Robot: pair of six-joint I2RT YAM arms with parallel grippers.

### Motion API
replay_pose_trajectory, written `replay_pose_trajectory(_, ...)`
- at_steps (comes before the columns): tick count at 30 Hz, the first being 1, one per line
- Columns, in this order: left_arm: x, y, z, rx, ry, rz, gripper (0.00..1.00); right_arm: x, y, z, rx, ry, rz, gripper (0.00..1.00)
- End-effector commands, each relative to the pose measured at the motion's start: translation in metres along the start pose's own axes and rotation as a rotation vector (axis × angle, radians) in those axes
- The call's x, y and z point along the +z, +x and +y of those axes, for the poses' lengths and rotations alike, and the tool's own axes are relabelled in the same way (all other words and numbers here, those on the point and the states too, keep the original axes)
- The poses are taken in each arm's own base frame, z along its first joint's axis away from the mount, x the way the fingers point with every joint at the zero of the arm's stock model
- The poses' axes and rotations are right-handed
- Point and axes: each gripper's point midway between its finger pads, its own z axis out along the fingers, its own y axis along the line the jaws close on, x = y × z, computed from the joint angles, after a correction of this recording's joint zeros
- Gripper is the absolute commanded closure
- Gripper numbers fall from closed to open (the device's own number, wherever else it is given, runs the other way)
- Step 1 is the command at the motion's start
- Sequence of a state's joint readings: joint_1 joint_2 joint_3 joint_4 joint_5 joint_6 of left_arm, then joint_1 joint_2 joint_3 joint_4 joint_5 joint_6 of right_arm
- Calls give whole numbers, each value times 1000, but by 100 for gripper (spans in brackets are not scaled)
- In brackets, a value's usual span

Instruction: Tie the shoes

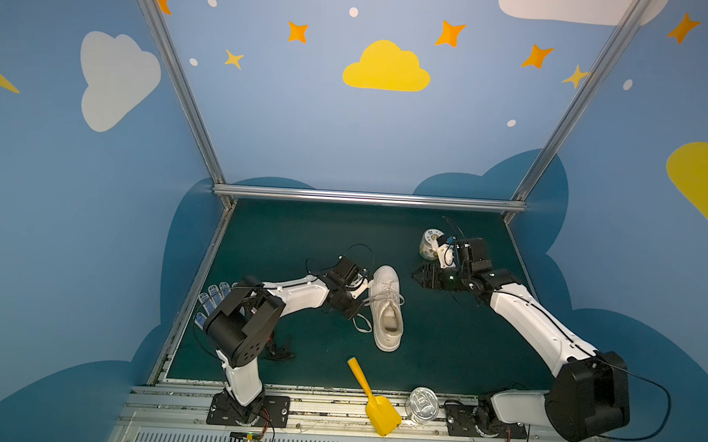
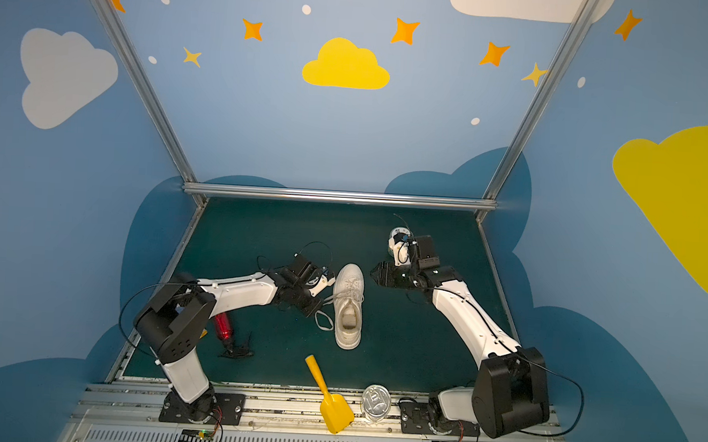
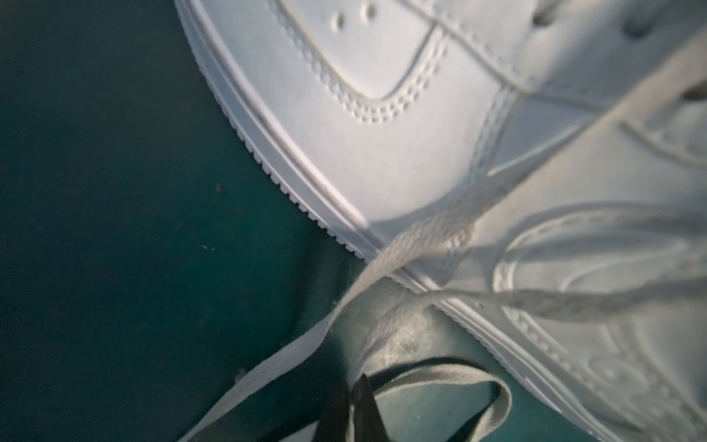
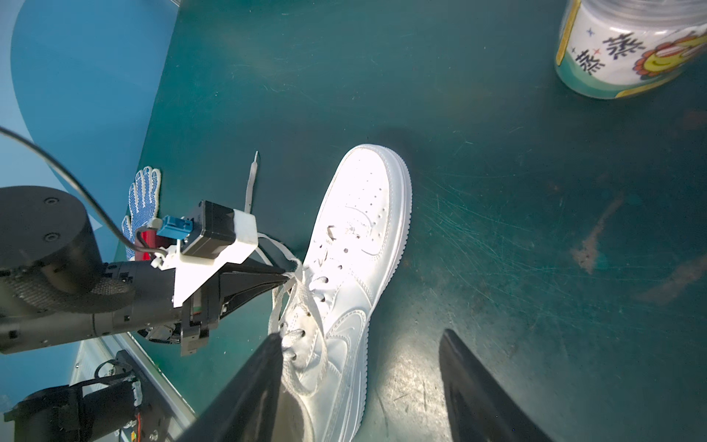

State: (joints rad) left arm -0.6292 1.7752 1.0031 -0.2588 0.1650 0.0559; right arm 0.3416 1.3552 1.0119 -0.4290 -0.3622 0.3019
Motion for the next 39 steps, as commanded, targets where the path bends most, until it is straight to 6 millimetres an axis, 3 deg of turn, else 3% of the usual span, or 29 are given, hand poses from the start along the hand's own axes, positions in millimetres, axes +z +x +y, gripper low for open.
replay_pose_trajectory(1,-6,-4,-6,6,22,-23,97,-11,-4,6,3,-18,-18,35)
replay_pose_trajectory(6,-30,-15,-14,5,26,-62,97,-13,-2,5,3,-18,-22,35)
replay_pose_trajectory(11,-74,-43,-30,25,48,-179,97,-13,-1,2,12,-23,-25,35)
replay_pose_trajectory(16,-95,-70,-48,26,131,-226,97,-10,2,0,30,-33,-14,35)
replay_pose_trajectory(26,-91,-111,-63,45,195,-248,97,-10,2,-7,44,-33,-16,35)
replay_pose_trajectory(32,-70,-120,-67,23,234,-228,97,-11,2,-11,56,-34,-14,35)
replay_pose_trajectory(39,-60,-133,-74,54,244,-223,97,-10,3,-15,69,-40,-9,35)
